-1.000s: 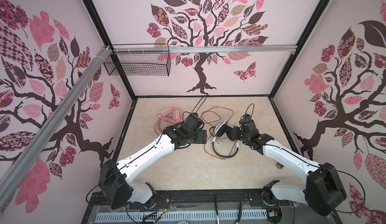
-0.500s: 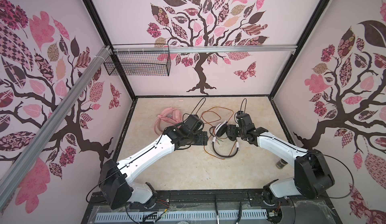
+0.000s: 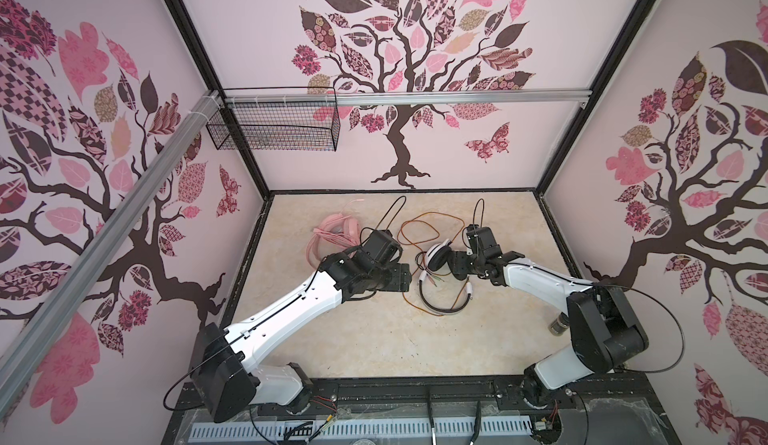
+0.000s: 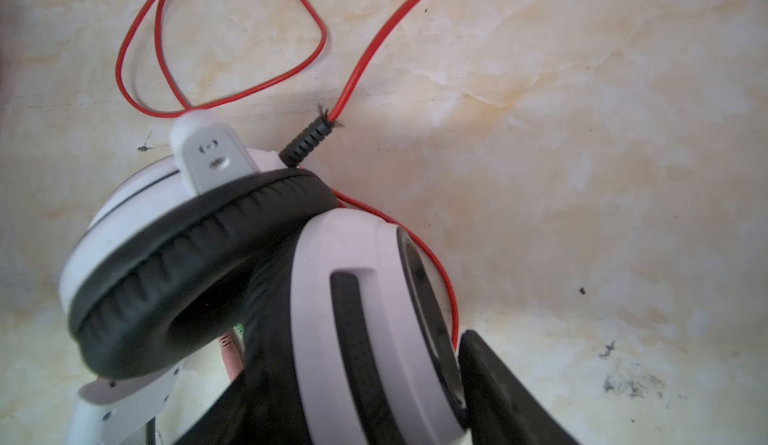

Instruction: Wrap the headphones

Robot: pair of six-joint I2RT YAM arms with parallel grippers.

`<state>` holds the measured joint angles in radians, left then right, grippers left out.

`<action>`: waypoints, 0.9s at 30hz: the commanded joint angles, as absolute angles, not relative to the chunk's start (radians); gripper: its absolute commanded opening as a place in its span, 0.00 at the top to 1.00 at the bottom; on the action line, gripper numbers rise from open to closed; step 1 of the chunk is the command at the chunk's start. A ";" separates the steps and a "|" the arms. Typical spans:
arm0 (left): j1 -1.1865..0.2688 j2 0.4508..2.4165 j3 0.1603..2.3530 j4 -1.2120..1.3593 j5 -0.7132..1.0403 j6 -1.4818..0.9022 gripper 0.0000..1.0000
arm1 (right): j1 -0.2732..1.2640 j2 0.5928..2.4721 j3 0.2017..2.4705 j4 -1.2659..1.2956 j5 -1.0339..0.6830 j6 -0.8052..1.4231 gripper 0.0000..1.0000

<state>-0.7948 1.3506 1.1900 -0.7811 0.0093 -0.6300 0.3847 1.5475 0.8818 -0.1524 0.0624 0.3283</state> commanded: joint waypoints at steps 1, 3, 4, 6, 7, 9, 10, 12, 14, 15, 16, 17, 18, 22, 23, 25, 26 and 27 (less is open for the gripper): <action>-0.798 1.329 1.164 -0.774 0.017 -0.639 0.20 | 0.390 1.550 0.879 -0.149 0.042 0.376 0.41; -0.798 1.339 1.169 -0.776 0.025 -0.647 0.20 | 0.390 1.525 0.871 -0.143 0.044 0.420 0.46; -0.798 1.347 1.174 -0.780 0.033 -0.651 0.20 | 0.390 1.513 0.864 -0.136 0.057 0.458 0.52; -0.799 1.366 1.186 -0.791 0.044 -0.665 0.20 | 0.391 1.496 0.867 -0.156 0.101 0.543 0.54; -0.798 1.376 1.195 -0.798 0.049 -0.675 0.20 | 0.395 1.488 0.874 -0.174 0.124 0.578 0.54; -0.798 1.401 1.207 -0.804 0.064 -0.694 0.20 | 0.409 1.473 0.889 -0.228 0.196 0.658 0.54; -0.798 1.419 1.215 -0.802 0.080 -0.702 0.20 | 0.423 1.462 0.897 -0.256 0.235 0.692 0.55; -0.799 1.462 1.240 -0.813 0.106 -0.724 0.20 | 0.461 1.440 0.906 -0.290 0.308 0.739 0.55; -0.798 1.521 1.277 -0.840 0.093 -0.762 0.20 | 0.495 1.421 0.919 -0.325 0.349 0.784 0.55; -0.798 1.563 1.310 -0.870 0.082 -0.775 0.20 | 0.506 1.414 0.927 -0.344 0.359 0.813 0.55; -0.798 1.604 1.350 -0.915 0.075 -0.782 0.20 | 0.516 1.410 0.937 -0.363 0.363 0.840 0.55; -0.798 1.651 1.393 -0.955 0.070 -0.786 0.21 | 0.519 1.406 0.942 -0.377 0.364 0.866 0.55; -0.798 1.699 1.435 -0.997 0.071 -0.794 0.21 | 0.522 1.401 0.946 -0.390 0.361 0.894 0.55; -0.799 1.804 1.495 -1.014 0.112 -0.824 0.21 | 0.524 1.358 0.918 -0.357 0.321 0.957 0.56; -0.800 1.814 1.495 -1.000 0.118 -0.831 0.21 | 0.524 1.340 0.898 -0.334 0.313 0.969 0.56; -0.800 1.835 1.505 -0.995 0.117 -0.843 0.21 | 0.525 1.308 0.875 -0.308 0.310 0.980 0.57; -0.799 1.846 1.512 -0.998 0.113 -0.847 0.21 | 0.524 1.298 0.871 -0.305 0.314 0.984 0.58; -0.800 1.855 1.515 -1.000 0.113 -0.848 0.21 | 0.524 1.292 0.873 -0.308 0.318 0.985 0.58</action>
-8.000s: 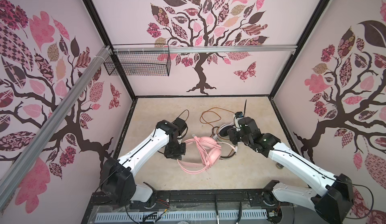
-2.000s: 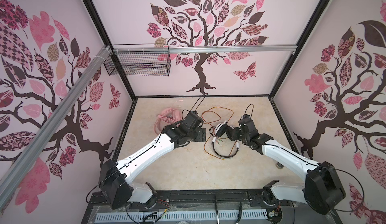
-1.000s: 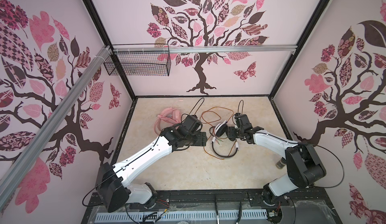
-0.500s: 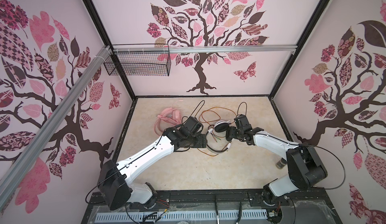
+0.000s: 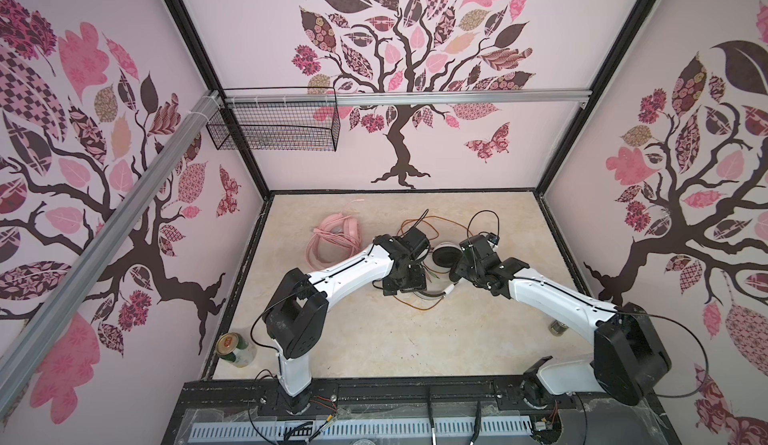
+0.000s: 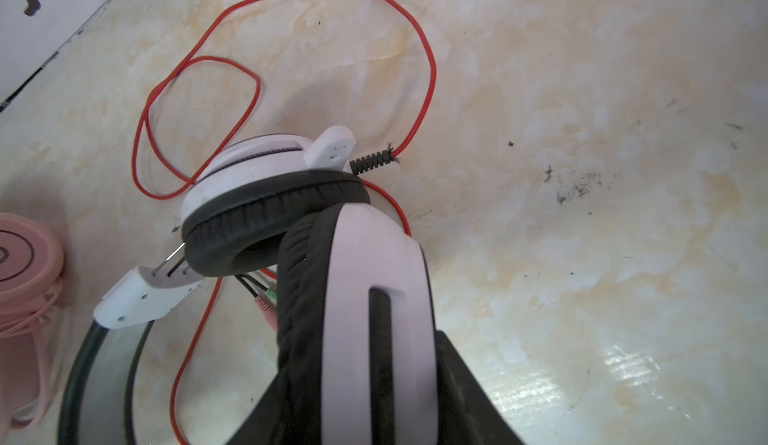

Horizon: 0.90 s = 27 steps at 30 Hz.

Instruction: Wrap the headphones

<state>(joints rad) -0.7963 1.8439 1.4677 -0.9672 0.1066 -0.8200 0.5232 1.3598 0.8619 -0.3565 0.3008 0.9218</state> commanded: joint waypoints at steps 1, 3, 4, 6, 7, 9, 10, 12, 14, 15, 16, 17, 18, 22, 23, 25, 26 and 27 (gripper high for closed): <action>-0.799 1.860 1.518 -0.997 0.116 -0.851 0.21 | 0.523 1.289 0.875 -0.314 0.322 0.986 0.58; -0.799 1.865 1.516 -0.985 0.132 -0.858 0.22 | 0.524 1.283 0.878 -0.316 0.325 0.990 0.58; -0.799 1.868 1.515 -0.981 0.136 -0.862 0.22 | 0.523 1.282 0.874 -0.311 0.323 0.993 0.58; -0.799 1.871 1.520 -0.979 0.138 -0.870 0.22 | 0.524 1.278 0.865 -0.294 0.313 1.005 0.59; -0.799 1.876 1.524 -0.978 0.139 -0.873 0.22 | 0.525 1.276 0.859 -0.286 0.306 1.011 0.59; -0.800 1.889 1.536 -0.979 0.144 -0.888 0.22 | 0.524 1.268 0.843 -0.265 0.299 1.031 0.59; -0.800 1.895 1.539 -0.977 0.153 -0.896 0.22 | 0.525 1.262 0.835 -0.256 0.301 1.037 0.60; -0.798 1.909 1.542 -0.970 0.184 -0.922 0.23 | 0.528 1.247 0.822 -0.233 0.315 1.041 0.60; -0.795 1.913 1.525 -0.946 0.218 -0.952 0.25 | 0.534 1.235 0.815 -0.221 0.342 1.036 0.59; -0.794 1.916 1.518 -0.933 0.234 -0.967 0.25 | 0.538 1.232 0.815 -0.222 0.361 1.035 0.59; -0.793 1.919 1.517 -0.929 0.241 -0.978 0.26 | 0.542 1.228 0.812 -0.218 0.377 1.033 0.59; -0.793 1.923 1.518 -0.926 0.243 -0.989 0.26 | 0.546 1.222 0.809 -0.213 0.391 1.032 0.59; -0.793 1.926 1.522 -0.926 0.246 -0.997 0.26 | 0.550 1.216 0.803 -0.208 0.397 1.035 0.59; -0.789 1.937 1.536 -0.924 0.242 -1.010 0.36 | 0.567 1.191 0.786 -0.189 0.413 1.044 0.60; -0.788 1.939 1.538 -0.922 0.243 -1.010 0.43 | 0.573 1.186 0.782 -0.184 0.419 1.044 0.60; -0.787 1.942 1.541 -0.919 0.244 -1.008 0.52 | 0.582 1.179 0.780 -0.180 0.428 1.043 0.61; -0.785 1.942 1.543 -0.920 0.242 -1.007 0.53 | 0.587 1.178 0.779 -0.178 0.433 1.044 0.61; -0.785 1.939 1.543 -0.920 0.238 -1.006 0.53 | 0.590 1.177 0.777 -0.176 0.437 1.043 0.61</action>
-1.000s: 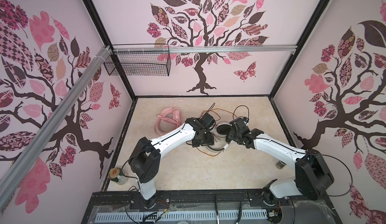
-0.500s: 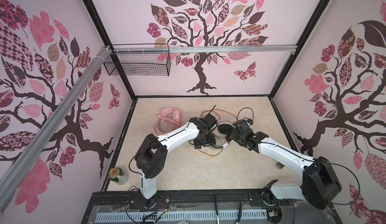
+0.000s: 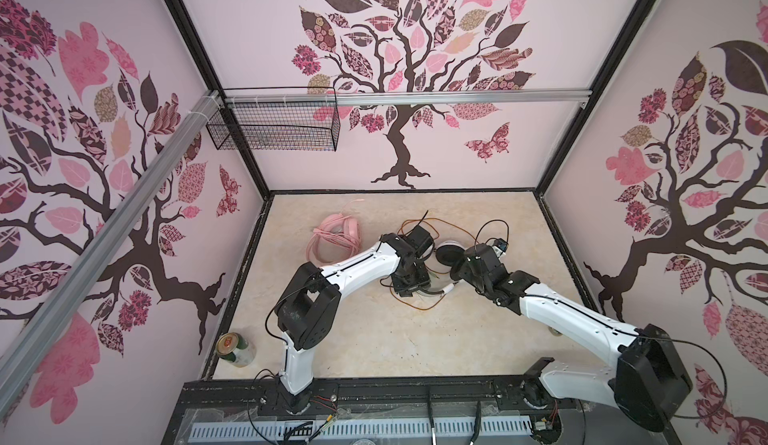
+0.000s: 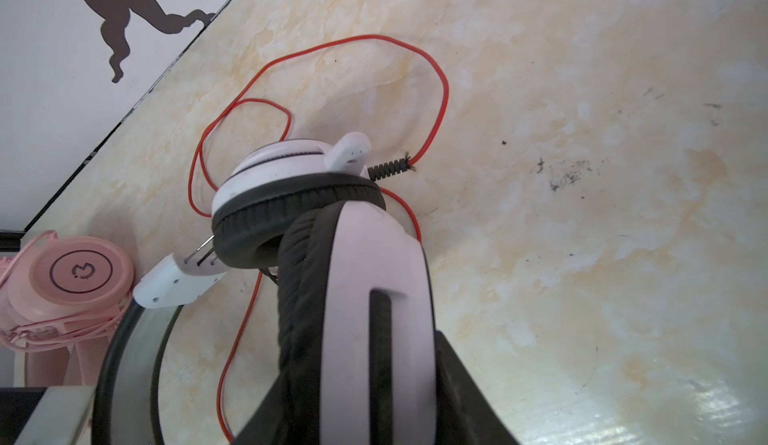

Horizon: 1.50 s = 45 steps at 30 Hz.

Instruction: Wrap the headphones

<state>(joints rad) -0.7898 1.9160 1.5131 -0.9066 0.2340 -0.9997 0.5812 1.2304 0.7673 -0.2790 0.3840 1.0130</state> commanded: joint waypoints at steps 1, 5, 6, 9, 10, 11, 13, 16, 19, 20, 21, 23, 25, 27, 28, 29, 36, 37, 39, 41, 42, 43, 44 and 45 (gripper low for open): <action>-0.785 1.937 1.543 -0.920 0.235 -1.005 0.54 | 0.592 1.177 0.777 -0.175 0.439 1.045 0.61; -0.782 1.933 1.541 -0.930 0.226 -0.997 0.60 | 0.596 1.173 0.776 -0.175 0.434 1.052 0.62; -0.781 1.931 1.538 -0.927 0.229 -0.996 0.64 | 0.596 1.172 0.775 -0.174 0.434 1.054 0.62; -0.781 1.923 1.526 -0.918 0.230 -0.991 0.73 | 0.599 1.162 0.771 -0.170 0.433 1.054 0.63; -0.779 1.920 1.522 -0.912 0.231 -0.990 0.78 | 0.601 1.158 0.770 -0.170 0.433 1.053 0.63; -0.777 1.913 1.513 -0.901 0.231 -0.989 0.81 | 0.601 1.152 0.769 -0.170 0.431 1.050 0.63; -0.775 1.895 1.484 -0.859 0.237 -0.981 0.90 | 0.601 1.141 0.760 -0.168 0.431 1.041 0.61; -0.762 1.875 1.446 -0.818 0.242 -0.972 1.00 | 0.601 1.122 0.724 -0.119 0.416 0.982 0.48; -0.739 1.881 1.438 -0.825 0.249 -0.942 1.00 | 0.601 1.101 0.694 -0.067 0.370 0.845 0.30; -0.731 1.877 1.433 -0.829 0.245 -0.927 1.00 | 0.601 1.089 0.684 -0.058 0.368 0.799 0.25; -0.724 1.868 1.424 -0.833 0.237 -0.911 1.00 | 0.597 1.073 0.671 -0.054 0.366 0.756 0.19; -0.713 1.842 1.403 -0.827 0.219 -0.876 1.00 | 0.575 1.034 0.666 -0.079 0.340 0.669 0.14; -0.701 1.809 1.386 -0.822 0.202 -0.834 1.00 | 0.491 0.995 0.670 -0.131 0.260 0.642 0.14; -0.689 1.777 1.379 -0.848 0.163 -0.791 1.00 | 0.363 0.971 0.671 -0.179 0.128 0.634 0.14; -0.682 1.766 1.380 -0.863 0.151 -0.771 1.00 | 0.307 0.964 0.669 -0.192 0.078 0.624 0.14; -0.673 1.753 1.379 -0.881 0.137 -0.750 1.00 | 0.250 0.957 0.663 -0.203 0.030 0.613 0.14; -0.643 1.633 1.383 -0.944 0.088 -0.634 1.00 | 0.125 0.933 0.585 -0.177 -0.037 0.646 0.12; -0.639 1.618 1.391 -0.966 0.074 -0.629 1.00 | 0.124 0.937 0.578 -0.167 -0.043 0.657 0.12; -0.621 1.570 1.396 -0.999 0.070 -0.610 1.00 | 0.125 0.945 0.567 -0.148 -0.048 0.669 0.12; -0.588 1.513 1.381 -1.006 0.098 -0.599 1.00 | 0.124 0.952 0.550 -0.123 -0.048 0.661 0.12; -0.563 1.484 1.375 -1.012 0.120 -0.593 1.00 | 0.125 0.958 0.537 -0.109 -0.044 0.658 0.12; -0.541 1.459 1.374 -1.028 0.133 -0.587 1.00 | 0.123 0.964 0.528 -0.098 -0.043 0.654 0.12; -0.520 1.437 1.374 -1.050 0.138 -0.579 1.00 | 0.124 0.974 0.521 -0.086 -0.054 0.646 0.12; -0.504 1.409 1.377 -1.070 0.139 -0.568 1.00 | 0.123 0.986 0.513 -0.073 -0.076 0.643 0.13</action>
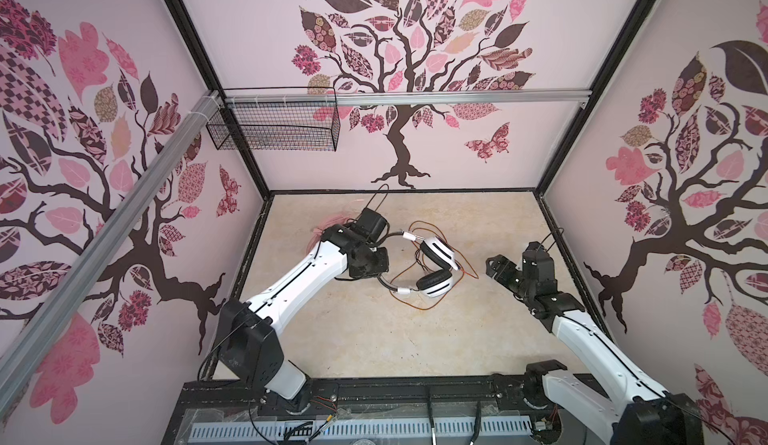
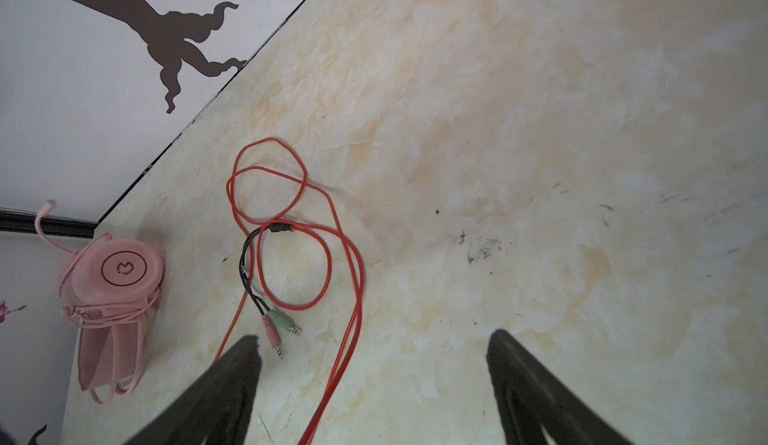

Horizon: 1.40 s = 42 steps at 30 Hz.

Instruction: Wrap the headphones

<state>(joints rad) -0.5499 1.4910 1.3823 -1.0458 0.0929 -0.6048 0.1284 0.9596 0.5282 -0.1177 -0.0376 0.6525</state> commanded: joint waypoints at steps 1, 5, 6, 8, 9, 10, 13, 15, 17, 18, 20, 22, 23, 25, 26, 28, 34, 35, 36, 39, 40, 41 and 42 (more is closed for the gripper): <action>-0.492 1.386 1.379 -1.086 0.139 -0.554 1.00 | 0.124 0.994 0.506 -0.057 -0.105 0.638 0.13; -0.477 1.302 1.406 -1.158 0.145 -0.525 1.00 | 0.123 1.003 0.446 0.088 -0.327 0.626 0.16; -0.475 1.284 1.412 -1.169 0.158 -0.524 1.00 | 0.124 0.997 0.423 0.141 -0.386 0.623 0.17; -0.472 1.265 1.425 -1.189 0.186 -0.524 1.00 | 0.124 0.988 0.379 0.214 -0.436 0.612 0.21; -0.468 1.257 1.437 -1.198 0.206 -0.523 1.00 | 0.126 0.992 0.357 0.234 -0.420 0.600 0.23; -0.464 1.248 1.444 -1.201 0.220 -0.528 1.00 | 0.127 1.001 0.338 0.243 -0.399 0.589 0.24; -0.422 1.209 1.484 -1.200 0.253 -0.546 1.00 | 0.126 1.041 0.305 0.279 -0.434 0.569 0.28; -0.350 1.189 1.505 -1.184 0.328 -0.565 1.00 | 0.143 1.073 0.282 0.337 -0.497 0.570 0.32; -0.281 1.182 1.519 -1.158 0.419 -0.587 1.00 | 0.197 1.097 0.272 0.388 -0.500 0.573 0.34; -0.250 1.185 1.529 -1.145 0.467 -0.599 1.00 | 0.239 1.108 0.272 0.403 -0.482 0.567 0.34; -0.218 1.195 1.552 -1.119 0.538 -0.617 1.00 | 0.337 1.129 0.294 0.407 -0.420 0.548 0.34; -0.211 1.207 1.589 -1.110 0.569 -0.626 1.00 | 0.405 1.159 0.318 0.418 -0.374 0.533 0.34; -0.209 1.213 1.615 -1.113 0.576 -0.627 1.00 | 0.422 1.177 0.331 0.425 -0.361 0.531 0.34; -0.206 1.223 1.662 -1.127 0.580 -0.627 1.00 | 0.426 1.212 0.347 0.449 -0.362 0.527 0.34; -0.205 1.229 1.686 -1.134 0.578 -0.624 1.00 | 0.428 1.228 0.355 0.463 -0.364 0.516 0.34; -0.201 1.240 1.722 -1.148 0.575 -0.621 1.00 | 0.429 1.258 0.366 0.496 -0.370 0.480 0.33; -0.170 1.281 1.792 -1.143 0.598 -0.633 1.00 | 0.433 1.319 0.323 0.780 -0.396 0.472 0.33; -0.158 1.286 1.794 -1.134 0.613 -0.638 1.00 | 0.439 1.328 0.306 0.855 -0.389 0.487 0.33; -0.147 1.290 1.793 -1.123 0.632 -0.645 1.00 | 0.452 1.341 0.292 0.927 -0.371 0.497 0.33; -0.100 1.301 1.783 -1.091 0.686 -0.663 1.00 | 0.524 1.409 0.243 1.193 -0.339 0.387 0.29; -0.087 1.302 1.777 -1.082 0.701 -0.669 1.00 | 0.550 1.436 0.234 1.260 -0.329 0.327 0.27; -0.072 1.304 1.771 -1.072 0.719 -0.674 1.00 | 0.569 1.471 0.235 1.306 -0.329 0.280 0.26; -0.059 1.307 1.764 -1.067 0.733 -0.678 1.00 | 0.573 1.507 0.247 1.339 -0.336 0.266 0.26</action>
